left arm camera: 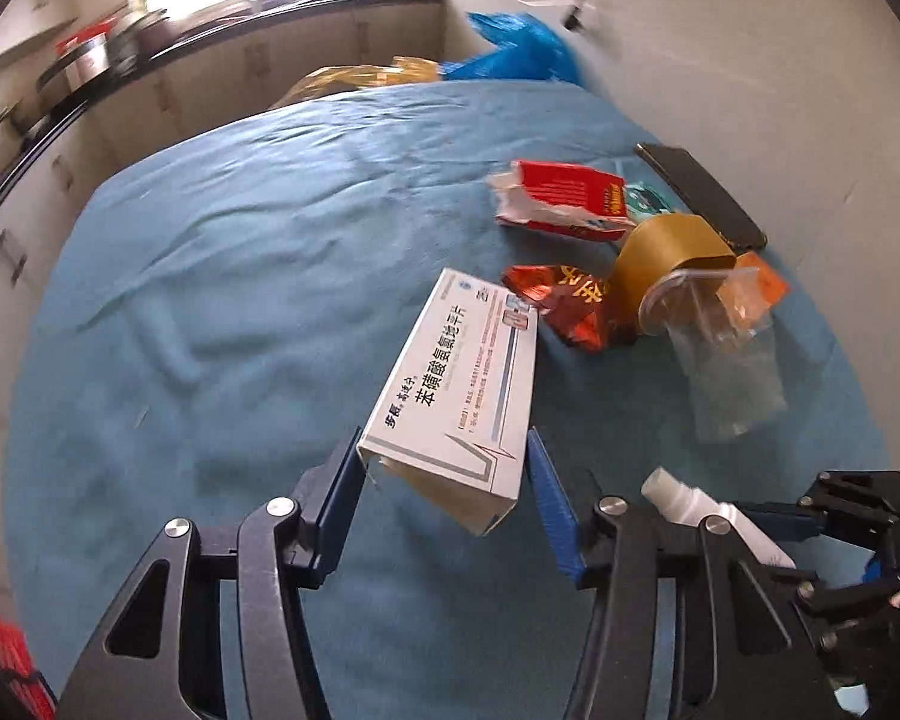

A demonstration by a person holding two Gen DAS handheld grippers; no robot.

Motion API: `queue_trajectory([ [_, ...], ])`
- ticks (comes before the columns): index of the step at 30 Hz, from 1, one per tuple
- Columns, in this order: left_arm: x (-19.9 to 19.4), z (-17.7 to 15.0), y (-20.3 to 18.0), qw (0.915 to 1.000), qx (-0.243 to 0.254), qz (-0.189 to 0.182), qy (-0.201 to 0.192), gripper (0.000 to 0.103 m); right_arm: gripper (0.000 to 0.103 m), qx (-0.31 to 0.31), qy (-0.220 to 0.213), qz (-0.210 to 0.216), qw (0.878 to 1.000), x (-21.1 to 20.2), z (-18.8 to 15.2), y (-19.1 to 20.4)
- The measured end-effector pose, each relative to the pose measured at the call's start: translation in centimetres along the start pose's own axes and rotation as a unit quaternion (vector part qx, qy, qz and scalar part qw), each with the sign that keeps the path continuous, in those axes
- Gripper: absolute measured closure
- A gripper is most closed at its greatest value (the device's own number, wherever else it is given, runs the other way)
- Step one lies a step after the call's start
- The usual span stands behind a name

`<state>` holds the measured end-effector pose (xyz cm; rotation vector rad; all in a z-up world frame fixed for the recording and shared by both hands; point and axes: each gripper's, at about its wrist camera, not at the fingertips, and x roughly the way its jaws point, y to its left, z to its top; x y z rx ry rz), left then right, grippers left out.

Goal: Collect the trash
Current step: 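Grasp the white medicine box with the left tool while the right tool grasps the white spray bottle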

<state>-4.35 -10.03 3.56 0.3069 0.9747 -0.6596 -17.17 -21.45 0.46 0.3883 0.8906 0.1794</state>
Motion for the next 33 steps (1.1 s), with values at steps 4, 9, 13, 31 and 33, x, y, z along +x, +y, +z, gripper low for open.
queue_trajectory([
  [4, -3.3, -4.2, 1.2, 0.9991, -0.032, 0.029, 0.005, 0.048, 0.07, -0.008, 0.007, 0.004, 1.0, -0.2, -0.9, 1.1],
  [9, -5.4, -8.5, 3.2, 0.9967, -0.054, 0.06, 0.004, 0.039, 0.042, -0.021, 0.008, -0.001, 1.0, -0.1, -1.4, 2.3],
  [13, -6.8, -9.3, 4.1, 0.9955, -0.051, 0.078, -0.02, 0.025, 0.025, -0.027, -0.009, -0.027, 0.999, -0.3, -1.1, 3.0],
  [31, -2.3, -7.3, 2.7, 0.9944, -0.008, 0.106, -0.001, 0.03, 0.048, -0.052, -0.007, -0.094, 0.994, 0.8, -0.7, 4.6],
  [33, -2.2, -7.7, 3.3, 0.9942, -0.031, 0.102, 0.016, 0.056, 0.066, -0.057, 0.003, -0.099, 0.993, 1.1, -0.8, 4.9],
])
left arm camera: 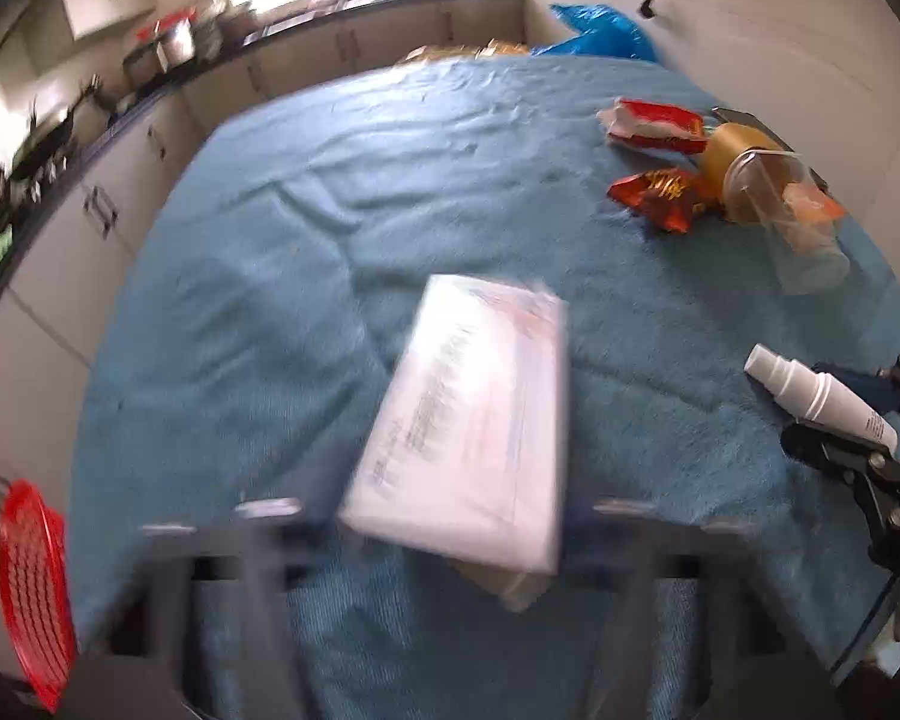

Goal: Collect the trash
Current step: 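Grasp the white medicine box with the left tool while the right tool grasps the white spray bottle, then carry the box and bottle to the red basket and open the left tool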

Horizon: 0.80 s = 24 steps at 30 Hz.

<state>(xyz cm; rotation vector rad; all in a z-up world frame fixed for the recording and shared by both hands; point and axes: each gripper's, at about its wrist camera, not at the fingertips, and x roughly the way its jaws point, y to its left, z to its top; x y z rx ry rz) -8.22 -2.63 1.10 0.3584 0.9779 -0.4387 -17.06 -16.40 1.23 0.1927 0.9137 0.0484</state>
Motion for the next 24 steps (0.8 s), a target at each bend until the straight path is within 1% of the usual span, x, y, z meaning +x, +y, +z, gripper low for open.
queue_trajectory([
  [1, -0.4, -0.3, 0.6, 0.9998, -0.019, 0.002, -0.004, 0.056, 0.07, -0.004, 0.002, -0.006, 1.0, 0.0, 0.0, 0.2],
  [2, -1.1, -0.6, 1.1, 0.9994, -0.033, 0.005, -0.014, 0.056, 0.07, -0.007, 0.002, -0.009, 1.0, 0.0, -0.1, 0.2],
  [6, -4.6, -2.5, 2.9, 0.9963, -0.068, 0.023, -0.047, 0.056, 0.071, -0.006, 0.001, 0.002, 1.0, -0.3, -0.2, 0.4],
  [8, -6.1, -3.5, 3.6, 0.9947, -0.079, 0.032, -0.057, 0.056, 0.071, -0.008, -0.003, 0.007, 1.0, -0.6, -0.2, 0.7],
  [12, -9.0, -6.0, 5.9, 0.9894, -0.117, 0.049, -0.071, 0.056, 0.071, -0.014, -0.011, 0.024, 1.0, -1.2, 0.0, 2.0],
  [17, -11.8, -9.5, 10.4, 0.9757, -0.187, 0.083, -0.079, 0.056, 0.071, -0.03, -0.02, 0.061, 0.998, -1.9, 0.7, 4.9],
  [19, -12.6, -10.7, 11.8, 0.9701, -0.205, 0.102, -0.082, 0.055, 0.071, -0.043, -0.022, 0.074, 0.996, -2.0, 1.0, 6.6],
  [21, -13.6, -12.0, 13.4, 0.9631, -0.22, 0.129, -0.085, 0.055, 0.071, -0.055, -0.022, 0.085, 0.995, -1.9, 1.2, 8.0],
  [23, -14.2, -13.0, 14.9, 0.9572, -0.233, 0.148, -0.086, 0.055, 0.071, -0.067, -0.021, 0.104, 0.992, -1.6, 1.8, 10.0],
  [24, -14.6, -13.7, 15.9, 0.9527, -0.246, 0.157, -0.087, 0.055, 0.071, -0.071, -0.019, 0.112, 0.991, -1.4, 2.0, 10.7],
])
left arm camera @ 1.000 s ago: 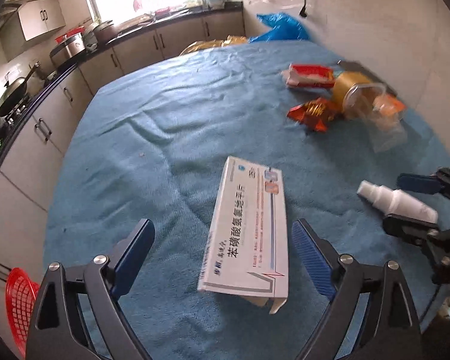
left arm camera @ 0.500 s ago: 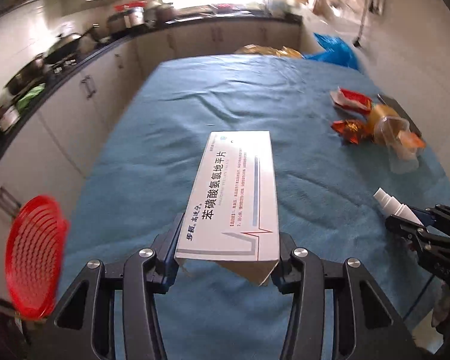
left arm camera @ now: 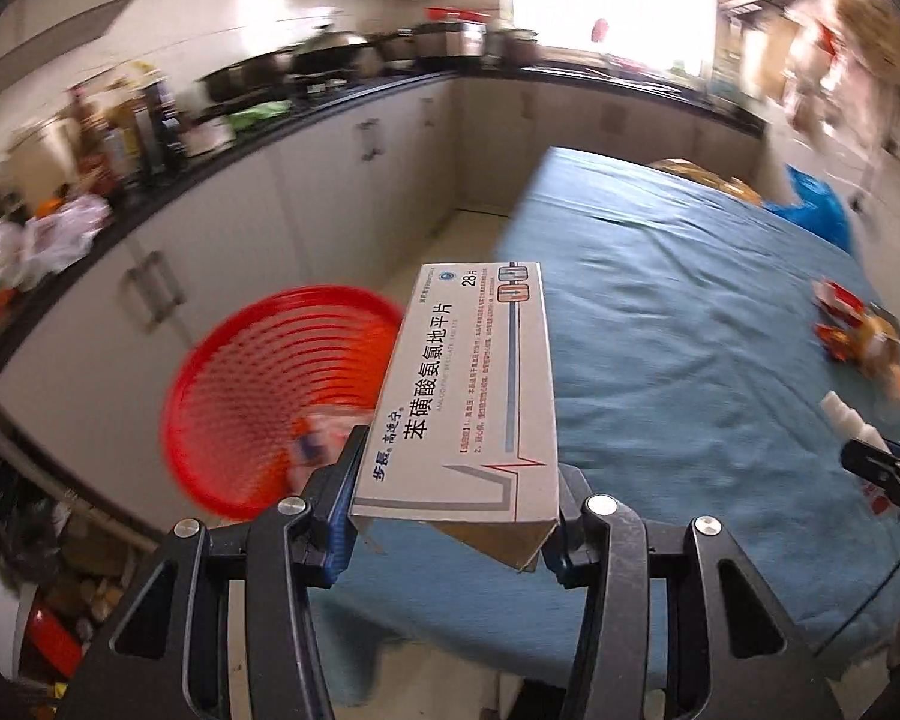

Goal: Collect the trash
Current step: 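Carry the box and bottle to the red basket and open the left tool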

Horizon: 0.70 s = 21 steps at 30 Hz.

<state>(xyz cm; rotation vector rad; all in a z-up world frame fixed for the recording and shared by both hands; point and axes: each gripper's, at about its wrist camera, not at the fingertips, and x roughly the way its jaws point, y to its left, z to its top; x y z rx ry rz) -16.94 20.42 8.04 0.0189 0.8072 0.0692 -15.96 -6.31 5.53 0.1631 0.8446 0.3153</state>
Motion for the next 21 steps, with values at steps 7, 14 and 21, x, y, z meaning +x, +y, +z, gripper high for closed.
queue_trajectory([
  [7, 0.5, -0.4, 7.0, 0.998, -0.059, 0.023, 0.004, 0.055, 0.071, -0.036, 0.017, 0.071, 0.997, 4.2, 3.1, 7.0],
  [14, 3.3, 0.3, 10.7, 0.9966, -0.077, 0.023, 0.014, 0.055, 0.071, -0.064, 0.03, 0.13, 0.989, 9.6, 6.7, 14.3],
  [21, 5.6, 1.3, 13.7, 0.9945, -0.102, 0.008, 0.022, 0.054, 0.07, -0.067, 0.047, 0.176, 0.981, 15.5, 9.8, 20.2],
])
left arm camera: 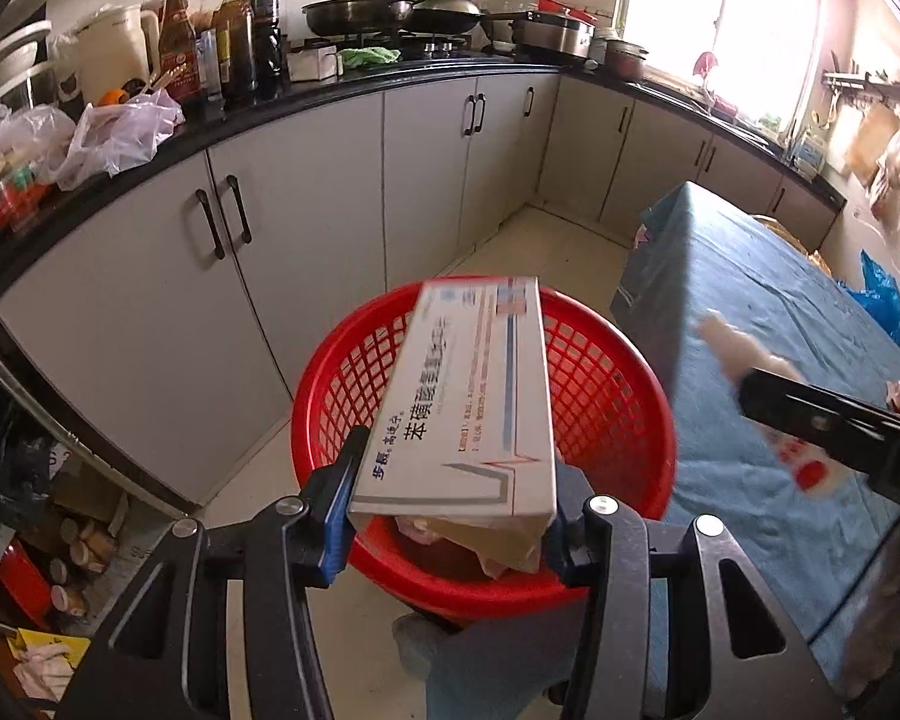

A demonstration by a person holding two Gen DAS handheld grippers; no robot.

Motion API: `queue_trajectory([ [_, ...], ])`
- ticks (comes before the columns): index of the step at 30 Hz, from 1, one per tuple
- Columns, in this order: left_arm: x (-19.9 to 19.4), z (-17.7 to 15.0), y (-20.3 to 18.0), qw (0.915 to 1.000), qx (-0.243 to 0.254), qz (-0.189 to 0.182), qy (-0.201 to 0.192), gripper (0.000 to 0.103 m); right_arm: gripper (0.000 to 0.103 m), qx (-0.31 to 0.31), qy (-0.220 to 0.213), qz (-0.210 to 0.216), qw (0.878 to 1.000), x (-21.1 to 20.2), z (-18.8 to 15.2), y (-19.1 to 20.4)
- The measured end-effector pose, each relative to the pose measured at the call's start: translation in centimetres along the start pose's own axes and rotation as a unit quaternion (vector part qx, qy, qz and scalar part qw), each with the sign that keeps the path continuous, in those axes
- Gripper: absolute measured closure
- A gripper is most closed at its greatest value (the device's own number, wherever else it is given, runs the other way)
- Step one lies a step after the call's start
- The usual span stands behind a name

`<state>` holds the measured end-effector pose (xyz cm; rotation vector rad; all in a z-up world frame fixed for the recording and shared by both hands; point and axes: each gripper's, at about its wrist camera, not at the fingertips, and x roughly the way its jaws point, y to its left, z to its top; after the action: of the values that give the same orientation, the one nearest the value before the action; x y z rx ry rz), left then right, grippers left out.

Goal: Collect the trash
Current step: 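Carry the box and bottle to the red basket and open the left tool, then move both tools back toward the table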

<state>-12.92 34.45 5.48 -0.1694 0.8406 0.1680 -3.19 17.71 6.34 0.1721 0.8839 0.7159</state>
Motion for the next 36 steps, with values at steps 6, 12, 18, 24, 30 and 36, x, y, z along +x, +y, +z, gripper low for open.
queue_trajectory([
  [6, 0.1, 0.5, 0.7, 0.9999, -0.01, -0.011, -0.009, 0.039, 0.051, 0.0, -0.004, 0.004, 1.0, 3.4, 1.5, 0.8],
  [12, -0.7, 0.2, 0.4, 0.9997, -0.003, 0.013, -0.023, 0.036, 0.048, 0.003, -0.008, -0.012, 1.0, 2.1, 0.7, -0.1],
  [18, -1.4, -0.4, -1.2, 0.9991, 0.017, 0.029, -0.024, 0.036, 0.047, 0.029, -0.016, -0.025, 0.999, -0.5, -0.6, -2.1],
  [24, -2.7, -1.0, -4.2, 0.9959, 0.058, 0.058, -0.037, 0.035, 0.046, 0.042, -0.032, -0.04, 0.998, -3.8, -2.7, -3.8],
  [30, -3.6, -1.8, -7.9, 0.993, 0.091, 0.067, -0.036, 0.032, 0.044, 0.064, -0.047, -0.059, 0.995, -7.6, -5.1, -6.2],
  [36, -3.6, -2.9, -12.1, 0.9926, 0.118, 0.028, -0.004, 0.023, 0.043, 0.096, -0.065, -0.078, 0.99, -11.7, -7.8, -9.2],
])
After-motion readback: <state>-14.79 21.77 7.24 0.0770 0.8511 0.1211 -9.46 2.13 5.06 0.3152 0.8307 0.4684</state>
